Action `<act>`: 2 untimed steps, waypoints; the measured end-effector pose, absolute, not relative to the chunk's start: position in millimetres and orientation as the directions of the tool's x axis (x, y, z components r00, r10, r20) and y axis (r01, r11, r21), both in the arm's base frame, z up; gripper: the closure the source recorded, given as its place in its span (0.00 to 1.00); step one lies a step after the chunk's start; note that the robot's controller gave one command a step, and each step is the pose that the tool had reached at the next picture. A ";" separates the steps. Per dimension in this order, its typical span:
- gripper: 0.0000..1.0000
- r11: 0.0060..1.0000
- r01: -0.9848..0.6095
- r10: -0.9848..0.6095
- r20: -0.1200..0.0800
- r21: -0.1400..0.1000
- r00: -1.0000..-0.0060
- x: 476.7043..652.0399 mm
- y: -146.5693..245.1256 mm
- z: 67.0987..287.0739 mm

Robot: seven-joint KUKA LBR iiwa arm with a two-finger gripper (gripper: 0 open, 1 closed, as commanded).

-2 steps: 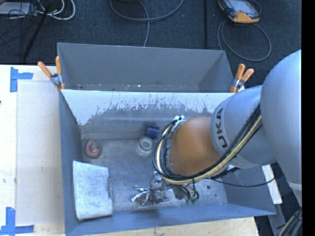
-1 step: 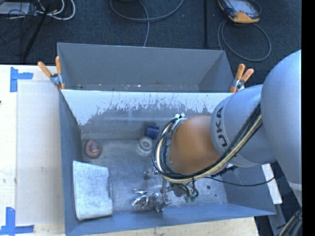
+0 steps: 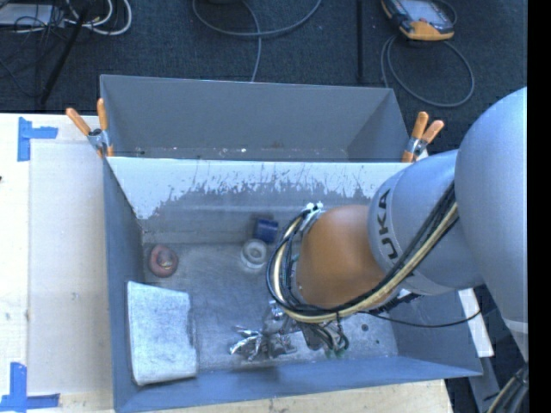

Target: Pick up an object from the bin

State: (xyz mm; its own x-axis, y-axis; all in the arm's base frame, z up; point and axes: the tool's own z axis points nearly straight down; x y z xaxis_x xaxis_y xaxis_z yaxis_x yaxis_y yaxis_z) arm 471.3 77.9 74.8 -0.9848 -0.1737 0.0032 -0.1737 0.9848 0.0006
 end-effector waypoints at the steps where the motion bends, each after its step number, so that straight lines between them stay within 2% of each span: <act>1: 0.00 0.985 -0.172 -0.172 -0.021 0.001 -0.985 477.0 78.5 76.8; 2: 0.00 0.876 -0.483 -0.483 0.003 0.002 -0.876 521.8 87.8 71.3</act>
Offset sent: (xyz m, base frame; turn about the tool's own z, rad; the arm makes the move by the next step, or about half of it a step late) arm 0.0000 0.0000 0.0000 0.0000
